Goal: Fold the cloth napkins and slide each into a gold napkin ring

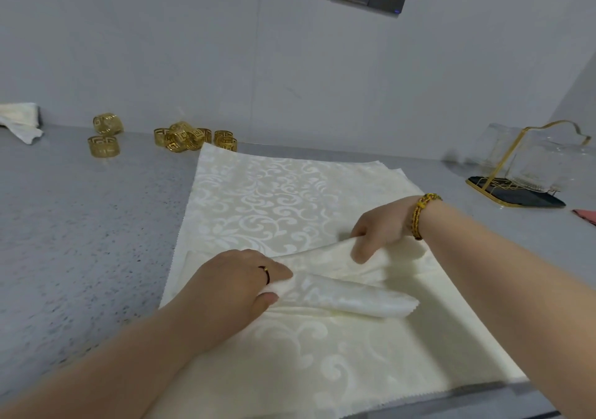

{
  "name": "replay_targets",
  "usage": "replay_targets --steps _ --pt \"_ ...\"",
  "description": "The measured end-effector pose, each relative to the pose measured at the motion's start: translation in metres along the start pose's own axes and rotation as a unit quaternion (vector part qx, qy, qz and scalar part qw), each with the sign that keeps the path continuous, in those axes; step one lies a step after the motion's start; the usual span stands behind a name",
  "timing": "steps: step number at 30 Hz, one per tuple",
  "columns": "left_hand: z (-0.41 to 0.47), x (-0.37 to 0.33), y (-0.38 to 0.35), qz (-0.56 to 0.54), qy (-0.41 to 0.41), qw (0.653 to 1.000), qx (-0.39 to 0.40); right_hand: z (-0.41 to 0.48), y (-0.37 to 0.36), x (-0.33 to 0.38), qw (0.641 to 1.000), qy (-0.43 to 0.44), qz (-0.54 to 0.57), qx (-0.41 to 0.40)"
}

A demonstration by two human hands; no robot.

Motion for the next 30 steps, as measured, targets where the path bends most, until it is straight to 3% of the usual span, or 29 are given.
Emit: replay_targets --steps 5,9,12,15,19,24,30 --pt "0.002 -0.004 0.003 0.053 -0.051 0.997 -0.026 -0.015 0.016 0.008 0.996 0.039 0.014 -0.078" --pt "0.001 -0.003 0.002 0.064 -0.057 0.994 -0.065 -0.044 0.027 0.050 0.980 0.069 -0.091 -0.163" --pt "0.000 0.000 0.006 0.044 -0.025 0.994 -0.098 -0.059 0.023 0.093 0.950 0.084 -0.212 -0.212" --pt "-0.002 0.003 0.010 0.024 0.004 0.996 -0.091 -0.057 0.003 0.128 0.895 0.088 -0.331 -0.288" --pt "-0.013 0.016 0.015 -0.067 0.055 0.995 -0.054 -0.050 -0.027 0.138 0.854 0.097 -0.385 -0.337" --pt "-0.027 0.026 0.011 -0.070 0.071 0.995 -0.028 -0.036 -0.025 0.090 0.865 0.040 -0.358 -0.348" --pt "-0.026 0.021 0.009 -0.092 0.092 0.991 -0.018 -0.019 -0.030 0.029 0.942 0.045 -0.173 -0.285"
Point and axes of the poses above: each hand's wrist, its own z-axis towards the middle knuckle, its own y-axis out of the back of the hand, x = y × z, the point moved 3 cm from there along z, towards the middle knuckle, and after that the axes turned 7 degrees about z, right-handed, at the moved point
